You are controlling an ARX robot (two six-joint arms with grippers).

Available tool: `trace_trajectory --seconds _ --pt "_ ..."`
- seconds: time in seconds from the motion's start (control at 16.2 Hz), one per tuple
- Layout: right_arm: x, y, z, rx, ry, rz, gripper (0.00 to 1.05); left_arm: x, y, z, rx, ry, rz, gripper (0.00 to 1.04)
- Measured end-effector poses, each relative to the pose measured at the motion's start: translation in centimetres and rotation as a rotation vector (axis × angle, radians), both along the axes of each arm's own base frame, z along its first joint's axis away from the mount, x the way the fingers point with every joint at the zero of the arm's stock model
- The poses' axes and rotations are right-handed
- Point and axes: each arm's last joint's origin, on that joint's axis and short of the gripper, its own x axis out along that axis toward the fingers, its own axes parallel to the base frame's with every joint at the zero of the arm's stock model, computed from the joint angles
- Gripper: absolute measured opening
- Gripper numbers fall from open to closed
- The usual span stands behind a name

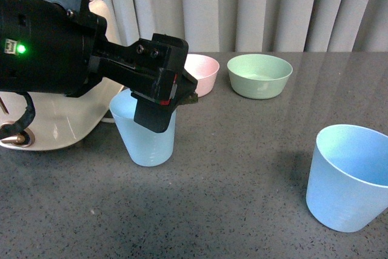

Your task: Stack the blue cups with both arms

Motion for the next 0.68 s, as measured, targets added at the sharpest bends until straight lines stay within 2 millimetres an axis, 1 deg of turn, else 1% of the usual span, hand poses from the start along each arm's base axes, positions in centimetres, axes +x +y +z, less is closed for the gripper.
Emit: trace_trajectory --seconds 0.06,0.12,0.25,0.37,0.49,0.68 --pt "0.0 0.0 0.0 0.0 0.0 0.0 0.98 0.1 -0.1 -0.1 0.011 0.011 -0.01 0.98" --pt "0.0 0.0 0.0 0.0 0.0 0.0 0.98 0.6 -0.5 -0.3 0.06 0.023 -0.026 0.98" --pt "0.0 0.0 0.0 0.0 0.0 0.0 0.98 1.2 -0.9 -1.1 0.099 0.048 -0.036 0.98" --pt "0.0 0.0 0.0 0.0 0.0 0.0 0.98 1.3 -1.5 -1.8 0.142 0.084 -0.068 0.98" --pt "0.0 0.0 0.0 0.0 0.0 0.0 0.98 1.7 -2.0 -1.9 0.183 0.093 -0.086 0.98" --pt "0.0 0.0 0.0 0.0 0.0 0.0 0.98 2.0 -2.3 -2.4 0.249 0.124 -0.111 0.98"
